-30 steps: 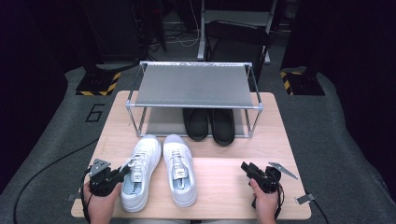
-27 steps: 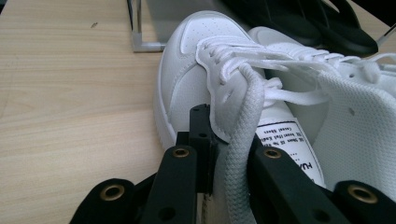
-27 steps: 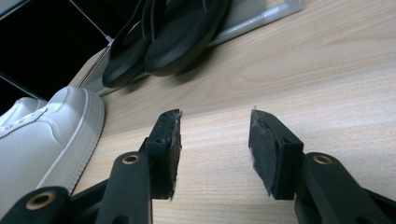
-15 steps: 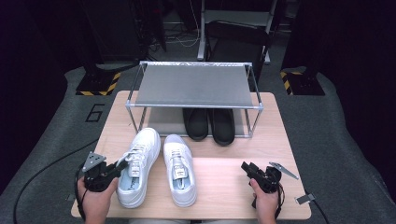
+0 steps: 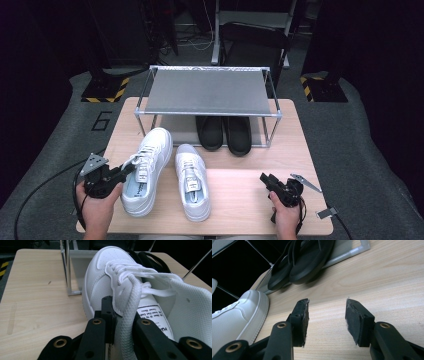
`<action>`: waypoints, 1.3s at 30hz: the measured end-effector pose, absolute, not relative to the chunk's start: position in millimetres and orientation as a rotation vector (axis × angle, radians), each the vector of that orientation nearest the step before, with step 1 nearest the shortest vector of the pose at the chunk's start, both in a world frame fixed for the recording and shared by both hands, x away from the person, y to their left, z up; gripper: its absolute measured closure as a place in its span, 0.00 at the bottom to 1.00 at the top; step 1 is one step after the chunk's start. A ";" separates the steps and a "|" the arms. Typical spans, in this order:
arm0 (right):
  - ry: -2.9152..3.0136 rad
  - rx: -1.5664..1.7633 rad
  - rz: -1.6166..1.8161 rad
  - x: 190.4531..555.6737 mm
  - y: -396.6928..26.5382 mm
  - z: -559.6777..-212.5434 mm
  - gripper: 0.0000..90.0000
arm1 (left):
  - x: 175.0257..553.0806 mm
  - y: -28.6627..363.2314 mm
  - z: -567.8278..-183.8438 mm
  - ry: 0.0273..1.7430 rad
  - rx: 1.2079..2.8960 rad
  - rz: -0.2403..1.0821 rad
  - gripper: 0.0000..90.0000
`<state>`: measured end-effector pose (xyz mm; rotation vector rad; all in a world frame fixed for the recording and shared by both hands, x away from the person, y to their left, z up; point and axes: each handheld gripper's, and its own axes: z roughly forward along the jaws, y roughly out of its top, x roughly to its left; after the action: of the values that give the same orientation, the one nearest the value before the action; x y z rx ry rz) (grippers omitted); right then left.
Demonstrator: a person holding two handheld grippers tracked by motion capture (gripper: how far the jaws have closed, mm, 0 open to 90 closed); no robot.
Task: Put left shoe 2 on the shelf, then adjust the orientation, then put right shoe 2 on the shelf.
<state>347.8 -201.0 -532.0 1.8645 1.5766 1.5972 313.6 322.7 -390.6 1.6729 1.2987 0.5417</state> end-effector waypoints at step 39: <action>1.577 1.864 1.587 347.3 -201.6 -532.5 0.59 | 311.2 328.3 -334.5 1.256 1.652 0.556 0.92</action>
<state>347.3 -201.6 -532.5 1.8642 1.5772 1.5874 311.2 328.3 -334.5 1.6523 1.2563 0.5561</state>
